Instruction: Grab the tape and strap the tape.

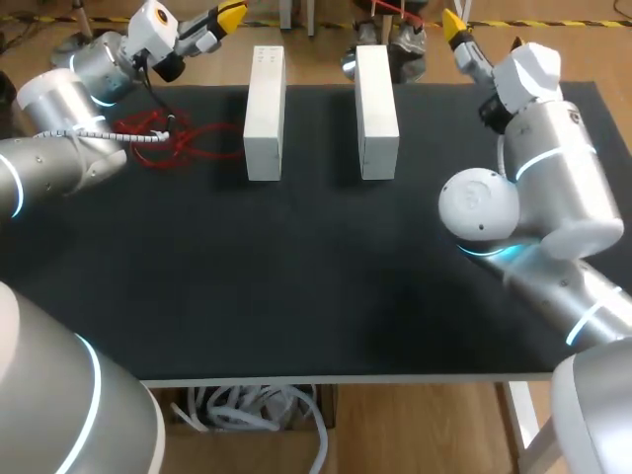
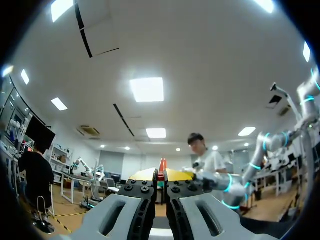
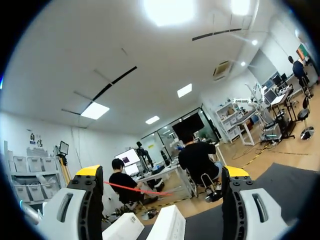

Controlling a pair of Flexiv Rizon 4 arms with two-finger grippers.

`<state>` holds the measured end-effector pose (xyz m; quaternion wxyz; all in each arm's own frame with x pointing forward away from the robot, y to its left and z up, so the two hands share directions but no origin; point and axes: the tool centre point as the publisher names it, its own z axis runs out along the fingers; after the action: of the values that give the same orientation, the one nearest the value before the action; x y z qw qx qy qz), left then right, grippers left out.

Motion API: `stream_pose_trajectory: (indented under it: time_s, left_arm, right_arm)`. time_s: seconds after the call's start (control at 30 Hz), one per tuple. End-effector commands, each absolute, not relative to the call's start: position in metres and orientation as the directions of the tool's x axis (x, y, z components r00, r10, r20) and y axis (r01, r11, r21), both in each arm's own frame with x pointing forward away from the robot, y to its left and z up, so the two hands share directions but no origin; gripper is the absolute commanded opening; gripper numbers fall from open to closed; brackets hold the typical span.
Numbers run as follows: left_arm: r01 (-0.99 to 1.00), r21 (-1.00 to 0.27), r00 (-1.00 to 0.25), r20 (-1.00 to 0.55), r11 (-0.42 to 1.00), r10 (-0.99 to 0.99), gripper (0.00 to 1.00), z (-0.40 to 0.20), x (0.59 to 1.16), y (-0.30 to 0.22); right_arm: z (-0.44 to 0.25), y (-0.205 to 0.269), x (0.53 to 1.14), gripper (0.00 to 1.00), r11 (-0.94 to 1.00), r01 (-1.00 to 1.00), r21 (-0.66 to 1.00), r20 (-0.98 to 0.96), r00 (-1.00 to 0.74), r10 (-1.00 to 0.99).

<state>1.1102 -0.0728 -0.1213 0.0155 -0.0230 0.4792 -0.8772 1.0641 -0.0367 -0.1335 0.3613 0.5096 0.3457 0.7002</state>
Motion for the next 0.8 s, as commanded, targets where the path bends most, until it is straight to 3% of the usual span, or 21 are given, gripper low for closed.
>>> stream_pose_trajectory:
  time_s: [0.03,0.3,0.4,0.8]
  left_arm:
    - [0.006,-0.842,-0.998,0.026,-0.540,-0.051,0.00,-0.121,1.110,-0.073]
    - [0.006,-0.842,-0.998,0.026,-0.540,-0.051,0.00,-0.121,1.110,-0.073]
    - [0.006,-0.842,-0.998,0.026,-0.540,-0.051,0.00,-0.121,1.110,-0.073]
    - [0.006,-0.842,-0.998,0.026,-0.540,-0.051,0.00,-0.121,1.110,-0.073]
  right_arm:
    - [-0.145,-0.037,1.064,1.00,-0.536,-0.323,0.780,0.450,-0.305,0.839]
    - [-0.139,-0.037,1.069,1.00,-0.595,-0.338,0.729,0.517,-0.298,0.802]
    - [-0.132,-0.036,1.074,1.00,-0.408,-0.288,0.866,0.330,-0.282,0.901]
    - [-0.132,-0.036,1.074,1.00,-0.408,-0.288,0.866,0.330,-0.282,0.901]
